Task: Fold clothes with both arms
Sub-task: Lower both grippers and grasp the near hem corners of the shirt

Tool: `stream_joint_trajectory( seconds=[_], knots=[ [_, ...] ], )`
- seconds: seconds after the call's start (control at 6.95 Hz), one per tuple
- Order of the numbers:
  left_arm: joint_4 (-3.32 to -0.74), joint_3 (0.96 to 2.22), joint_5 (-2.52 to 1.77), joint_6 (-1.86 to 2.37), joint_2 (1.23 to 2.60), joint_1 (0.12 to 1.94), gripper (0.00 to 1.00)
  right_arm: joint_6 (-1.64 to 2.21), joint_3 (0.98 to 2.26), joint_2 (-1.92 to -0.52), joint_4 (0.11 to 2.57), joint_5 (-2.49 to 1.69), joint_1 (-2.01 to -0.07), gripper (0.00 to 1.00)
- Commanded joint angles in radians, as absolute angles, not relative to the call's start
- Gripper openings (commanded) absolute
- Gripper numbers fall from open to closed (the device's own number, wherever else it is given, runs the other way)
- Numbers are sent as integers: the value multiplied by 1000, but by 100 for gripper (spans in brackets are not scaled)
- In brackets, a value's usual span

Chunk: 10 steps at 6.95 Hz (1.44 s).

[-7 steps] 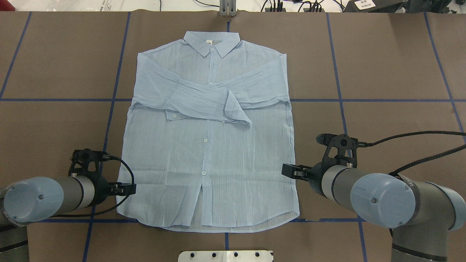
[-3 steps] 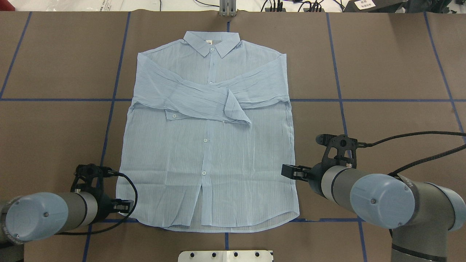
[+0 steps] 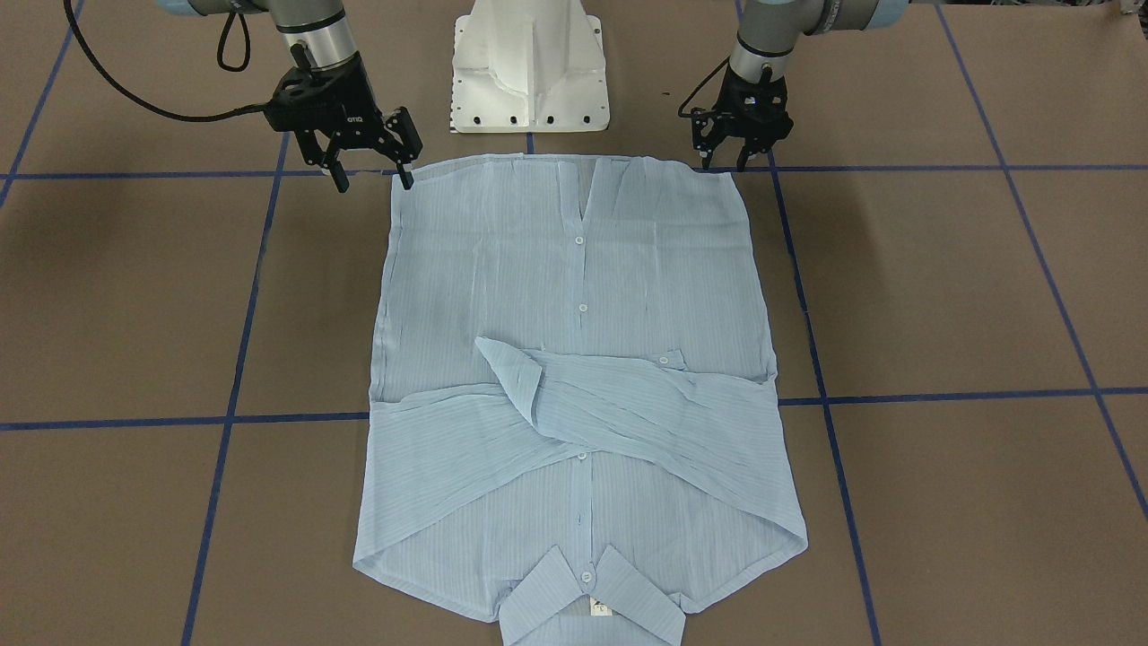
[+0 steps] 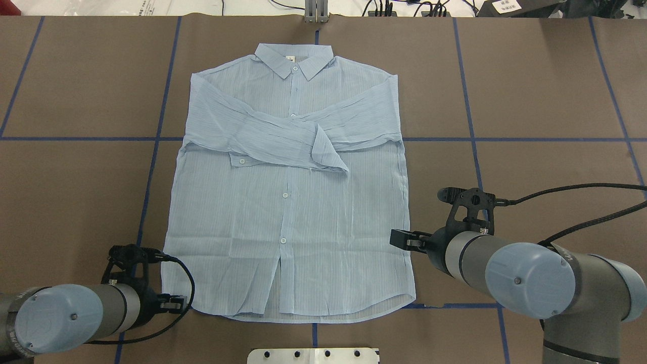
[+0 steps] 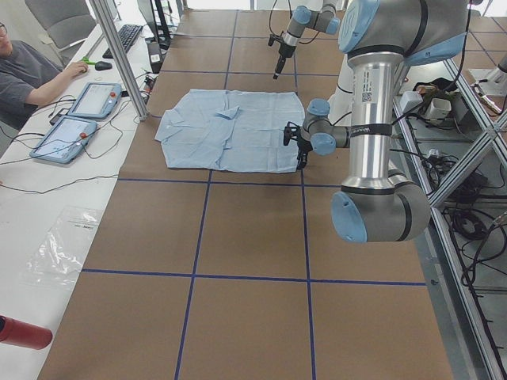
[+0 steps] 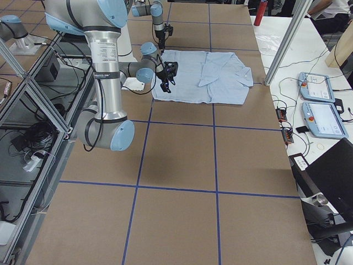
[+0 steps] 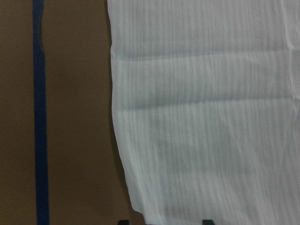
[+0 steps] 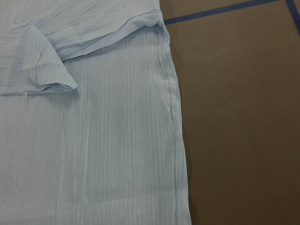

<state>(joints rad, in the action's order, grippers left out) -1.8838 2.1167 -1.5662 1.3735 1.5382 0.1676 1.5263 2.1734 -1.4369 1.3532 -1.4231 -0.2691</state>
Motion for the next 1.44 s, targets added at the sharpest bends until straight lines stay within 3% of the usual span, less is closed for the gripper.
stream_joint_trajectory(
  seconds=[0.0,0.72,1.29],
  knots=[
    [-1882,2111,-1572,1367,1548,169,59,1526,2171,-1434,1351,-1422,-268,100],
    [-1890,2079,-1569,1371,1546,206,59,1526,2166,-1431,1347,-1424,-268,100],
    [-1890,2077,-1577,1376,1548,204,16,1526,2160,-1436,1347,-1424,-268,100]
  ],
)
